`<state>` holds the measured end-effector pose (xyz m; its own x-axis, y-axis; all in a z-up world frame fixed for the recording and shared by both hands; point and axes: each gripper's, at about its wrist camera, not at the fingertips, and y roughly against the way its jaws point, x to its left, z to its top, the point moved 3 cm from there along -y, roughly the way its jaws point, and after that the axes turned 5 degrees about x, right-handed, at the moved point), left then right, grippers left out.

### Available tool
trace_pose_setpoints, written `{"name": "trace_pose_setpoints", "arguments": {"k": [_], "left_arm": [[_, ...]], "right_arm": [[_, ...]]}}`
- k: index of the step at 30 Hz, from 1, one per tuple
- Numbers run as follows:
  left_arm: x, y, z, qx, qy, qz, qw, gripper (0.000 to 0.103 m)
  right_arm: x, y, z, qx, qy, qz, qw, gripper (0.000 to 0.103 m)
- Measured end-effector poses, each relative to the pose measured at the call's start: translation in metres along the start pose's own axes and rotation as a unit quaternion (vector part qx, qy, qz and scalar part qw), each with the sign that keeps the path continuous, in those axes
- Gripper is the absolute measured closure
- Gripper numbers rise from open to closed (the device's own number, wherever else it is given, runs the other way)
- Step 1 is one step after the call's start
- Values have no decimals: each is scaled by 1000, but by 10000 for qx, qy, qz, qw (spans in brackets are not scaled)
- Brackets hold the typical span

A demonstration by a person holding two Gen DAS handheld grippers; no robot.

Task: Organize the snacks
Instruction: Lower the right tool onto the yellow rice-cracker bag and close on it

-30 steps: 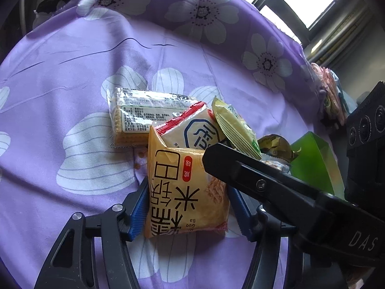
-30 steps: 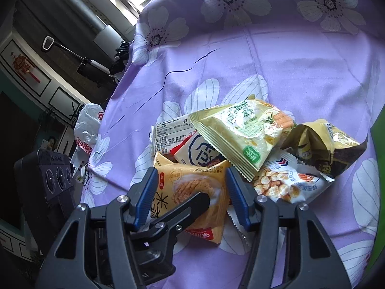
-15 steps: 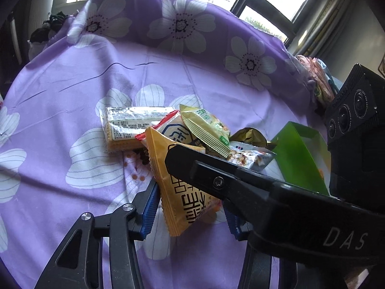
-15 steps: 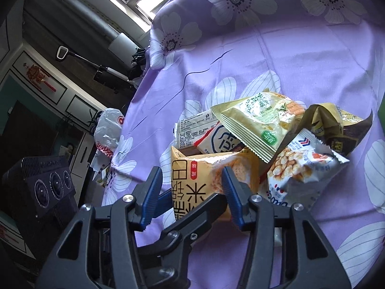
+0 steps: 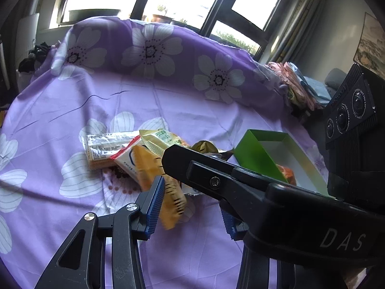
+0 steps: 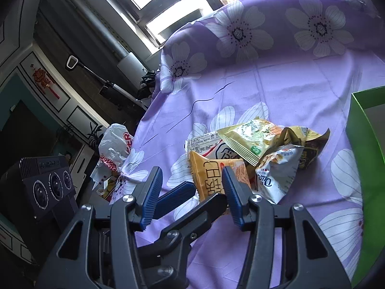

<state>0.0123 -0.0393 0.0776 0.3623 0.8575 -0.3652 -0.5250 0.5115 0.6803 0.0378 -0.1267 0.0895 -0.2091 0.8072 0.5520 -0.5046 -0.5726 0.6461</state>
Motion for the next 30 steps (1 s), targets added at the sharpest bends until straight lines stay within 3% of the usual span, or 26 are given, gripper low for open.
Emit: {"name": "trace_pose_setpoints", "arguments": {"k": [7,11,14,16,18,21,24,30], "left_arm": [[5,2,-1,124,73,-13,9999,58],[34,-5,-3,441,520,619,9957,58],[55,-9,-9,728,914,815,9898,58],[63,-12,-13,856,1090,830,9869,57],[68,-18,-17,981,1193,825,9846,49],[71,-28,-21,1111,1343,597,9829,43],[70,-36,-25,1295,1354,483,9811,43],[69,-42,-27,1312,1191,590,9824,43]], "right_arm": [[-2,5,-3,53,36,79,9999,50],[-12,-11,-5,327,-296,26,9990,41],[-21,-23,-7,553,-569,-66,9968,33],[-23,-30,-8,715,-671,-23,9952,28],[-23,-38,-10,847,-696,-18,9940,25],[-24,-49,-14,980,-785,-124,9920,24],[-30,-61,-16,1100,-940,-63,9895,23],[-36,-80,-19,1224,-1041,45,9870,23]]}}
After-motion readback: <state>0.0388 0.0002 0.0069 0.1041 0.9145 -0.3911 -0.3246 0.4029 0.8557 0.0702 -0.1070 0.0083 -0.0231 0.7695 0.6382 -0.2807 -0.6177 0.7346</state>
